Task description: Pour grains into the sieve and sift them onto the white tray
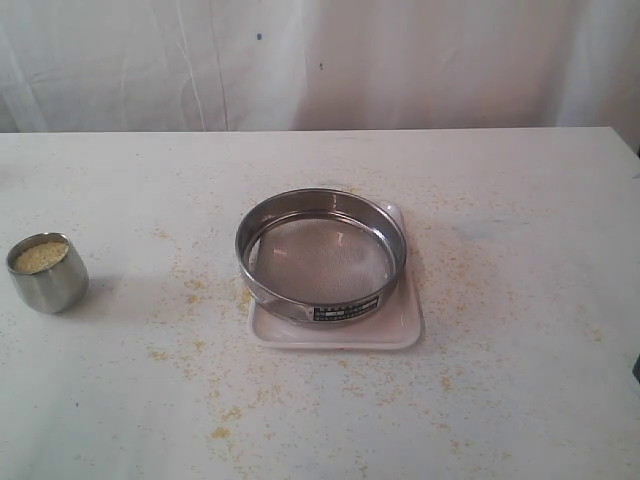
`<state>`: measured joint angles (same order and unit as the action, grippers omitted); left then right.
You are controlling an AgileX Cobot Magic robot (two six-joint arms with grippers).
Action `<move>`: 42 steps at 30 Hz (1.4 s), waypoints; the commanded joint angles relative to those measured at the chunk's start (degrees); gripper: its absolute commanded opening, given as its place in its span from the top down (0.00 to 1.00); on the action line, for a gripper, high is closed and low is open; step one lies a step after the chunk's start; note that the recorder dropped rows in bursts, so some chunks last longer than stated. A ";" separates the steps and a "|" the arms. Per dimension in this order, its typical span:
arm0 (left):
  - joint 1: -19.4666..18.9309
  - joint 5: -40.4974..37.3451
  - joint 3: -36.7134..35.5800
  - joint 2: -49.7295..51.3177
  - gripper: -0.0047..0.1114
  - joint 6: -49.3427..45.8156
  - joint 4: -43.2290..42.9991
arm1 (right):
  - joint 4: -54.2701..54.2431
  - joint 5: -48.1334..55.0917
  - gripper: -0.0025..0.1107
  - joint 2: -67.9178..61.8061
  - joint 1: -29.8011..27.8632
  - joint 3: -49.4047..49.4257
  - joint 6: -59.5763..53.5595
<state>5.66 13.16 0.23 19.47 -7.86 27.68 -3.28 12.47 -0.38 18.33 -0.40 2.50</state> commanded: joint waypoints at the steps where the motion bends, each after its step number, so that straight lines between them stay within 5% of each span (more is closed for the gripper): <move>1: 0.46 6.78 -0.23 1.67 0.27 0.19 0.19 | 0.39 0.15 0.98 0.38 -0.11 0.40 -0.28; 15: 0.46 12.27 14.13 32.24 0.26 -3.25 -5.02 | 0.39 0.15 0.98 0.38 -0.11 0.40 -0.28; 18: 0.46 16.14 13.70 39.57 0.26 -1.85 -7.19 | 0.39 0.02 0.98 0.38 -0.11 0.40 -0.28; 23: 2.41 33.55 9.00 46.84 0.26 0.92 -10.11 | 0.39 0.02 0.98 0.38 -0.11 0.40 -0.28; 31: 2.41 34.21 8.33 52.94 0.26 6.19 -10.21 | 0.39 0.17 0.98 0.38 -0.11 0.40 -0.28; 36: 2.41 48.13 8.33 64.15 0.08 13.62 -10.90 | 0.39 0.17 0.98 0.38 -0.11 0.40 -0.28; 42: 2.41 50.87 8.43 69.96 0.06 13.67 -12.31 | 0.39 0.17 0.98 0.38 -0.11 0.40 -0.28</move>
<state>7.74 62.67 9.15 88.20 5.39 15.88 -3.28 12.47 -0.38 18.33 -0.40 2.47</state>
